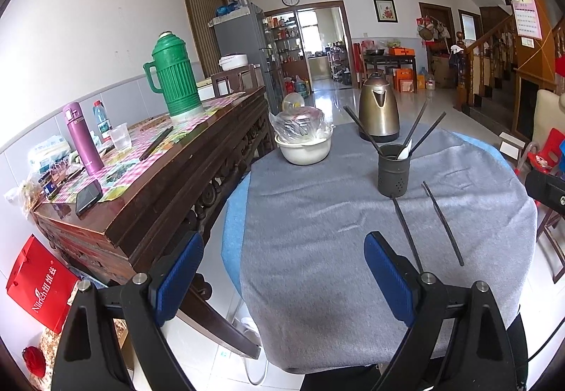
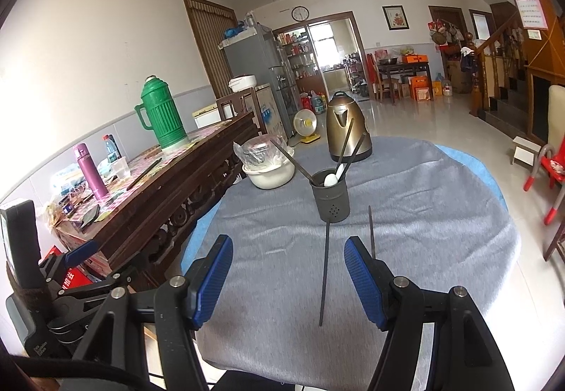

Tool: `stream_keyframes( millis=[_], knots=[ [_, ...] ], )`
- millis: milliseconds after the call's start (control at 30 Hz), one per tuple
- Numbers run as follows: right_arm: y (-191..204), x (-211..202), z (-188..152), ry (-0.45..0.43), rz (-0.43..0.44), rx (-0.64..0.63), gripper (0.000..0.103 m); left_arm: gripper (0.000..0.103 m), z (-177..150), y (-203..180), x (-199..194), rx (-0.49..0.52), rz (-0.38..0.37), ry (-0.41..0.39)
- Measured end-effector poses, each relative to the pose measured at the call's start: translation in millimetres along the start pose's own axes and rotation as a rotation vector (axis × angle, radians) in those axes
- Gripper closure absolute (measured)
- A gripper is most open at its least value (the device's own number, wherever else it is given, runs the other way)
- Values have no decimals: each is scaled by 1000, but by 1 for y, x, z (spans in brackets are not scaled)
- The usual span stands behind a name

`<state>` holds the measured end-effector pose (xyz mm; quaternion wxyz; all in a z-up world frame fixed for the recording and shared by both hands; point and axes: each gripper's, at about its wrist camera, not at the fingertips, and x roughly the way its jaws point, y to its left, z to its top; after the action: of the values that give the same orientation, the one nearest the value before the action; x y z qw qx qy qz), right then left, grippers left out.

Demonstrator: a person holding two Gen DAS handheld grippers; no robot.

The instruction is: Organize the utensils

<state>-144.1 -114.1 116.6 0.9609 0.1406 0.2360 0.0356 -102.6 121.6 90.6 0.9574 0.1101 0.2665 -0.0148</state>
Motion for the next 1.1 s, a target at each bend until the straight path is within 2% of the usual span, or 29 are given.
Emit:
stream_keyframes(
  millis=[600, 1100],
  knots=[
    [0, 5, -4, 16, -7, 5, 33, 11, 0, 1, 0, -14, 1, 4],
    [-21, 7, -2, 34, -25, 26, 33, 11, 5, -2, 14, -30, 4, 21]
  ],
)
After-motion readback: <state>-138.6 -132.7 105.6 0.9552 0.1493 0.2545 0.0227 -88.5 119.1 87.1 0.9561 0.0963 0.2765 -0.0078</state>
